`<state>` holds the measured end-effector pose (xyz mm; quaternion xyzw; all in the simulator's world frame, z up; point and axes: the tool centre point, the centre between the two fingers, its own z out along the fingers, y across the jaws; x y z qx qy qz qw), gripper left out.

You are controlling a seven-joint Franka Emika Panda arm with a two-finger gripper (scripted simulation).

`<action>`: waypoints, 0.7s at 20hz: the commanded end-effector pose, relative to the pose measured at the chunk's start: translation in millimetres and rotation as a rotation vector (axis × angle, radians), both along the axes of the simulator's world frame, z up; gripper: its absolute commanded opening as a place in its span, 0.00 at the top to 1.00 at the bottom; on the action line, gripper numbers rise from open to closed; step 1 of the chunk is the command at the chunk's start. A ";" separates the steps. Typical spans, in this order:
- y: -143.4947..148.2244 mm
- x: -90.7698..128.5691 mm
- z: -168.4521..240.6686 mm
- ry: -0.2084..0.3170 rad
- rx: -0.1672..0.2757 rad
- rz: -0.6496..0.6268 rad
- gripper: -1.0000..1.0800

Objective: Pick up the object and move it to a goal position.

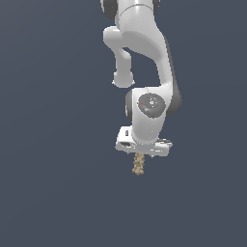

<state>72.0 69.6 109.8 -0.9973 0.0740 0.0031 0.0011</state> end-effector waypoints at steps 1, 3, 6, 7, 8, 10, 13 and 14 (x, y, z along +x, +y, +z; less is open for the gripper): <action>1.9 4.7 -2.5 -0.004 -0.002 -0.012 0.04; 2.7 6.4 -3.6 -0.005 -0.002 -0.016 0.04; 2.8 5.9 -3.7 -0.005 -0.002 -0.015 0.04; 2.8 5.9 -4.1 -0.005 -0.002 -0.015 0.04; 2.8 5.9 -5.5 -0.005 -0.002 -0.015 0.04; 2.8 5.9 -10.6 -0.005 -0.002 -0.015 0.04; 3.0 5.7 -24.8 -0.005 -0.002 -0.016 0.04; 2.9 5.6 -31.1 -0.005 -0.003 -0.016 0.04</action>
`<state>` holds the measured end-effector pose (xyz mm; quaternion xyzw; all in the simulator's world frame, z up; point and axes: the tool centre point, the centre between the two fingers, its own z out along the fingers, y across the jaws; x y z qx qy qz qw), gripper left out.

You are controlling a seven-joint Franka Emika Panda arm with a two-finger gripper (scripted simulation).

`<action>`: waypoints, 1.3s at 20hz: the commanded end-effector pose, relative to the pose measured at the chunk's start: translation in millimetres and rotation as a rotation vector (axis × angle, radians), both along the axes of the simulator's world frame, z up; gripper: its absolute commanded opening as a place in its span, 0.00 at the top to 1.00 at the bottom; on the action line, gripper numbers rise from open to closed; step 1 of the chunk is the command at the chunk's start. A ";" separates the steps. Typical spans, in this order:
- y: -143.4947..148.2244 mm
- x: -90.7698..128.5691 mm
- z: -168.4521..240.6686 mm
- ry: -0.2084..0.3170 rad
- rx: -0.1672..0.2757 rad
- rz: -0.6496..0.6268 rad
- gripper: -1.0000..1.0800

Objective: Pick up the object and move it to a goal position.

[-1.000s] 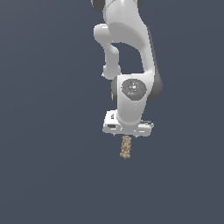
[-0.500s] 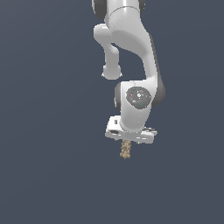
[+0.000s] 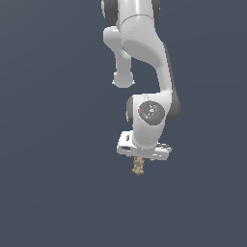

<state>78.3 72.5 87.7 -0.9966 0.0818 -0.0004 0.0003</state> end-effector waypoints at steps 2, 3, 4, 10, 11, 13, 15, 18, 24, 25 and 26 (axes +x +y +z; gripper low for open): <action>-0.1 -0.9 -20.2 0.001 0.000 -0.001 0.04; 0.0 -1.0 -24.6 0.001 0.000 -0.001 0.04; 0.2 -1.0 -28.1 0.001 0.000 -0.001 0.04; 0.2 0.6 -31.9 0.001 0.000 -0.002 0.04; 0.2 0.6 -31.9 0.001 0.000 -0.002 1.00; 0.2 0.6 -31.9 0.001 0.000 -0.002 1.00; 0.2 0.6 -31.9 0.001 0.000 -0.002 1.00; 0.2 0.6 -31.9 0.001 0.000 -0.002 1.00; 0.6 0.0 -29.4 0.001 0.000 -0.002 1.00; 0.9 -0.4 -27.5 0.001 0.000 -0.002 1.00; 1.4 -1.0 -25.0 0.001 0.000 -0.002 1.00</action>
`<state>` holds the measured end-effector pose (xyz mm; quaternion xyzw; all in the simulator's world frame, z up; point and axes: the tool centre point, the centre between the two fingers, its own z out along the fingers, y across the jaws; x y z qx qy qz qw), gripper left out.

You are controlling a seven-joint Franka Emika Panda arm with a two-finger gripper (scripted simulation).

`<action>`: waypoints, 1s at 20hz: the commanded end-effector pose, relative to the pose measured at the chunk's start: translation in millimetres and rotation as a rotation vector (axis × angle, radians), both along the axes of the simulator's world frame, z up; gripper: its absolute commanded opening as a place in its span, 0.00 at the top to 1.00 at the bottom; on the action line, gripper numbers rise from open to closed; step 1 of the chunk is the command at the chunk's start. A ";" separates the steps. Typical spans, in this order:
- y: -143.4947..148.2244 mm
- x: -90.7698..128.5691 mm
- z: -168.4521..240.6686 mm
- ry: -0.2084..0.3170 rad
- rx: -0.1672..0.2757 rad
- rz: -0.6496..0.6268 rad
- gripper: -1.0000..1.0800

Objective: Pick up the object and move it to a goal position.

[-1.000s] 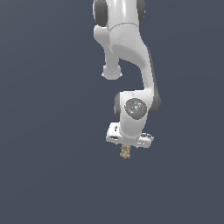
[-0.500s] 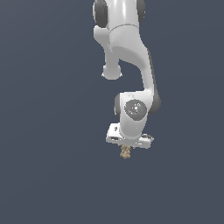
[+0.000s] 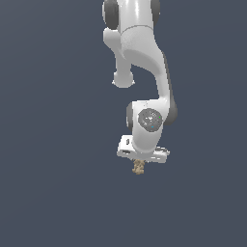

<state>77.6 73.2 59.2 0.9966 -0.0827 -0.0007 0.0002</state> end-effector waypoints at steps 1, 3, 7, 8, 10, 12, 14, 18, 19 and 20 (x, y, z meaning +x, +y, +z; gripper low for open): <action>1.2 -0.9 6.6 -0.001 0.000 0.000 1.00; 2.5 -2.5 14.5 -0.001 0.000 0.000 1.00; 6.3 -7.4 37.6 -0.001 0.000 0.000 1.00; 7.6 -9.0 45.1 -0.001 0.000 0.000 1.00; 10.4 -12.5 62.3 -0.001 0.000 0.000 1.00; 13.7 -16.5 82.2 -0.001 0.000 0.000 1.00; 17.4 -20.8 104.2 -0.001 0.000 0.000 1.00; 24.4 -28.7 146.4 -0.001 0.000 0.000 1.00; 26.0 -30.4 155.9 -0.001 0.000 0.000 1.00; 27.5 -31.9 164.9 -0.001 0.000 0.000 1.00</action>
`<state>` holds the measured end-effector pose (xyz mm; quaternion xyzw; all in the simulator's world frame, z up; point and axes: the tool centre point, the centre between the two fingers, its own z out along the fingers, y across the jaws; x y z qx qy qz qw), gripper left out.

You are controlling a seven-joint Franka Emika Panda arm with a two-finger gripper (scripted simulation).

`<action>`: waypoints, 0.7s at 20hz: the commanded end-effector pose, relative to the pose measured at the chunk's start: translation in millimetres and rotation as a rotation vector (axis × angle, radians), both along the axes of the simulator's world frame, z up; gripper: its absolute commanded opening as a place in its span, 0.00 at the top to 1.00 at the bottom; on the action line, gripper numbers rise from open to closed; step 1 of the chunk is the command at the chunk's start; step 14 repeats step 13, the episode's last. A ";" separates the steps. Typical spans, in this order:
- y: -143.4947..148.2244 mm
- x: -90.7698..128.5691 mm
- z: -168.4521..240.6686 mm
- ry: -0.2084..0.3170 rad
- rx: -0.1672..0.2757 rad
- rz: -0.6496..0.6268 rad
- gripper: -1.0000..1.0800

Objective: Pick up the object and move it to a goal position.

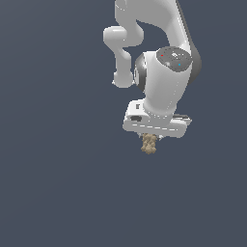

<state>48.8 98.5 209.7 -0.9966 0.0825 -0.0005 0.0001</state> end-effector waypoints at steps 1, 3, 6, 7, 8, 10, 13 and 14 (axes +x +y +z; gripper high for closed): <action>3.7 -4.6 22.9 0.001 -0.001 0.000 1.00; 6.3 -7.0 38.1 0.001 -0.001 0.000 1.00; 9.5 -9.6 56.0 0.001 -0.001 0.000 1.00; 10.3 -10.1 60.5 0.001 -0.001 0.000 1.00; 11.0 -10.6 64.2 0.001 -0.001 0.000 1.00; 11.9 -11.1 69.6 0.001 -0.001 0.000 1.00; 12.5 -11.4 72.5 0.001 -0.001 0.000 1.00; 12.5 -11.4 72.5 0.001 -0.001 0.000 1.00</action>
